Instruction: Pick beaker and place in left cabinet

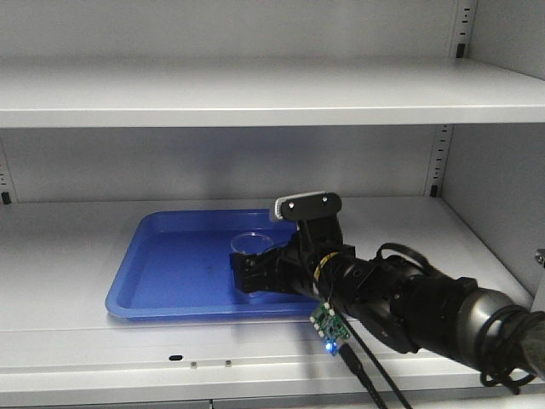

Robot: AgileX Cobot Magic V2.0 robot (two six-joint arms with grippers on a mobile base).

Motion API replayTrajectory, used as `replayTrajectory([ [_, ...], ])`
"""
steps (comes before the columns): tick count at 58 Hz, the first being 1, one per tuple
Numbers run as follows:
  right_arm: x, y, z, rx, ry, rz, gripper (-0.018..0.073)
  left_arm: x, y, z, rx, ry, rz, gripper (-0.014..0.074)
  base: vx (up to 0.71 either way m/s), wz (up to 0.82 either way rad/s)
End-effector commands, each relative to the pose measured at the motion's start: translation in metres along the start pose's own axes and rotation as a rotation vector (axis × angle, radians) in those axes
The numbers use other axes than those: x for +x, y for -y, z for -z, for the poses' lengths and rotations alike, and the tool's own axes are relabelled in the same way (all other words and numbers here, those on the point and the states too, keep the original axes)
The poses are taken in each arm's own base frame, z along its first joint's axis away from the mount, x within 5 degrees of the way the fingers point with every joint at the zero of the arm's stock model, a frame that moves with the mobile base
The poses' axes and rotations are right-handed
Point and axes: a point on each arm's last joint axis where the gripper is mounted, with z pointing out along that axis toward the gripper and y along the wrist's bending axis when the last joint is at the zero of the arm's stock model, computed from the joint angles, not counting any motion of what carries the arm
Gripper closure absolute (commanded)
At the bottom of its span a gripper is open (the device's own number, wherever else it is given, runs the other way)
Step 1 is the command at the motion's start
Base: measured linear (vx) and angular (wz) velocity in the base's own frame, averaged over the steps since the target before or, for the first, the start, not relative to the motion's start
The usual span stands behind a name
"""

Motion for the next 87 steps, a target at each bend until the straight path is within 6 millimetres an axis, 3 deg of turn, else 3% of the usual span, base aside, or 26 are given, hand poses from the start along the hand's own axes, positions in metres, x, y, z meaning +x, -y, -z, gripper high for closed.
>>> replayTrajectory([
  [1,-0.047,-0.005,0.028,-0.032,0.173,0.014,-0.0097,-0.003,0.000,0.001,-0.007,0.085,0.010,0.0595,0.00,0.00],
  [15,-0.061,-0.004,0.046,-0.006,0.176,0.015,-0.0078,-0.003,0.000,0.001,-0.007,0.085,0.010,0.0595,0.00,0.00],
  [23,-0.062,-0.005,0.066,-0.007,0.182,0.015,-0.0050,-0.003,0.000,0.001,-0.007,0.085,0.010,0.0595,0.00,0.00],
  [31,-0.059,-0.008,0.102,-0.025,0.216,0.009,-0.0029,-0.003,0.000,0.001,-0.007,0.085,0.010,0.0595,0.00,0.00],
  [46,-0.062,-0.008,0.191,0.027,0.240,0.009,-0.0028,-0.003,0.000,0.001,-0.007,0.085,0.010,0.0595,0.00,0.00],
  [64,-0.045,-0.006,0.277,0.082,0.259,-0.080,-0.0028,-0.003,0.000,0.001,-0.007,0.085,0.010,0.0595,0.00,0.00],
  [74,-0.037,-0.007,0.310,0.083,0.319,-0.082,-0.0028,-0.003,0.000,0.001,-0.007,0.085,0.010,0.0595,0.00,0.00],
  [87,-0.034,-0.008,0.336,0.083,0.378,-0.081,-0.0028,-0.003,0.000,0.001,-0.007,0.085,0.010,0.0595,0.00,0.00],
])
